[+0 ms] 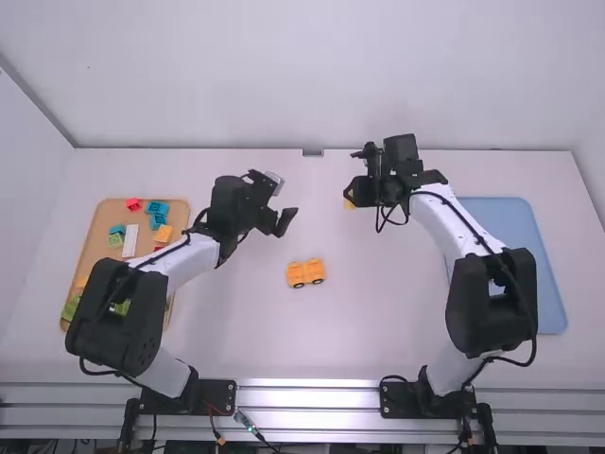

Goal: Assemble lego blocks to make yellow taxi

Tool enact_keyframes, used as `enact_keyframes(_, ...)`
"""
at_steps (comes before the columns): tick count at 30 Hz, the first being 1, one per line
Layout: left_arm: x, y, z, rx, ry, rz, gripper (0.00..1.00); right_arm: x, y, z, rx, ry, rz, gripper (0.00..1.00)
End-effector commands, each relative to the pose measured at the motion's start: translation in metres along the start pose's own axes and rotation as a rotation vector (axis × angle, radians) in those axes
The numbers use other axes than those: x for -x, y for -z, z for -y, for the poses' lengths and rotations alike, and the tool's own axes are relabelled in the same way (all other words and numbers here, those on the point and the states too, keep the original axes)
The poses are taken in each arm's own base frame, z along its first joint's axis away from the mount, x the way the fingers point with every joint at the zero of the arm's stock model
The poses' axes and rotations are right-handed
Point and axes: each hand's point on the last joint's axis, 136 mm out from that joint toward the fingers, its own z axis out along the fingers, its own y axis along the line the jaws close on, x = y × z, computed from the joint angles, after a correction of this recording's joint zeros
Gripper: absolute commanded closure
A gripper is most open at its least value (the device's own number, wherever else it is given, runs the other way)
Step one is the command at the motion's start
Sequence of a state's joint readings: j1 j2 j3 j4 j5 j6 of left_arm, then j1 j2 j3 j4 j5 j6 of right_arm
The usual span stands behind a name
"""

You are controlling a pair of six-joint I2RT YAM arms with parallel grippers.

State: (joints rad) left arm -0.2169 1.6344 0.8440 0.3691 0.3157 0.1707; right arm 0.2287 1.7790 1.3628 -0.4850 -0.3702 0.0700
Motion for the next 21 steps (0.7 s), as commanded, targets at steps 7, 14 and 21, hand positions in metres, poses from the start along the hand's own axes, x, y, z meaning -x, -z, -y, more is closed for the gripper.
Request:
enact_keyframes(7,-0.01,0.021,-0.076,0.173,0.055,0.004,0.01,-0.078,-0.007,-0.001,-0.26,-0.004,-0.269,0.92)
enact_keyframes(14,-0.014,0.031,-0.083,0.094,0.095,0.026,0.01,-0.137,-0.033,0.005,-0.296,-0.153,-0.395,0.97)
enact_keyframes(21,-0.016,0.033,-0.09,0.11,0.172,0.026,0.01,-0.149,-0.036,0.009,-0.372,-0.598,-0.356,1.0)
